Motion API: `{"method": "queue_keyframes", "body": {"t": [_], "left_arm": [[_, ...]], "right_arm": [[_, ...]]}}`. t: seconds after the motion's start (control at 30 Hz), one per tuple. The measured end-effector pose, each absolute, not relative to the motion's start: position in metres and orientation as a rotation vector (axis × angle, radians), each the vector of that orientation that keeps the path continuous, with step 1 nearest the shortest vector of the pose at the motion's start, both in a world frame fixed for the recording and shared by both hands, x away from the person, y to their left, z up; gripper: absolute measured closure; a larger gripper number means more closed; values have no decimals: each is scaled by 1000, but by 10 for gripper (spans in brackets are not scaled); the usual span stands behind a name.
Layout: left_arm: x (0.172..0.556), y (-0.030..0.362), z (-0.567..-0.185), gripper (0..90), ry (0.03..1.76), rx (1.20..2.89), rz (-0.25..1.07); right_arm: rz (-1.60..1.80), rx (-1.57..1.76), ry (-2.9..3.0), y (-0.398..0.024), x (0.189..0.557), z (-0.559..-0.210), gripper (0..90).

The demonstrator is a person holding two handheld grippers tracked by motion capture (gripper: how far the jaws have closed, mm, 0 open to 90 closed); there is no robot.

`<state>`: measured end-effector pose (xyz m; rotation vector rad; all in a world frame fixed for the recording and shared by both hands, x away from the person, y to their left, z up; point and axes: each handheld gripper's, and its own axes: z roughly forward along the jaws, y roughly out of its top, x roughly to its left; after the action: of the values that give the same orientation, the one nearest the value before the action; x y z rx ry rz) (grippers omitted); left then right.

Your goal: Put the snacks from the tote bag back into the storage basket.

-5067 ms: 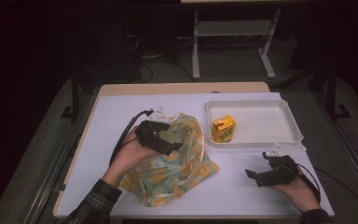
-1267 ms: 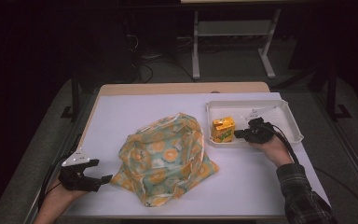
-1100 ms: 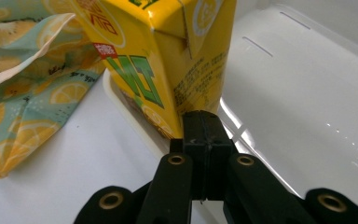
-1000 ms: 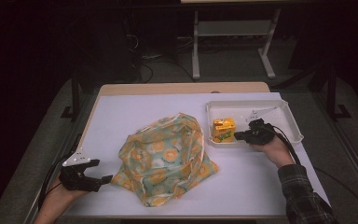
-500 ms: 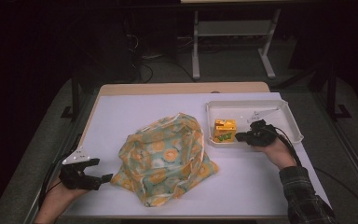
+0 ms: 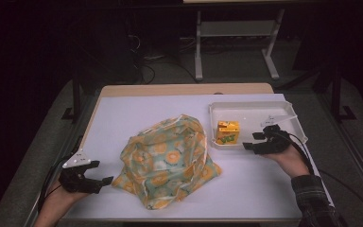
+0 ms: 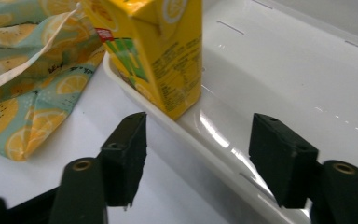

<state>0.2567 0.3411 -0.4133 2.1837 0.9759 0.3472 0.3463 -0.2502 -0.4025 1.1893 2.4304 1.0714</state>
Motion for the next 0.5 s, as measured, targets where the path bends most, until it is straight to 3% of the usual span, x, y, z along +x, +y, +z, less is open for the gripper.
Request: {"method": "queue_keyframes", "body": {"t": [0.5], "left_arm": [[252, 345, -415, 151, 972, 2187, 352]], "right_arm": [[1075, 1194, 2343, -245, 307, -401, 257]]}}
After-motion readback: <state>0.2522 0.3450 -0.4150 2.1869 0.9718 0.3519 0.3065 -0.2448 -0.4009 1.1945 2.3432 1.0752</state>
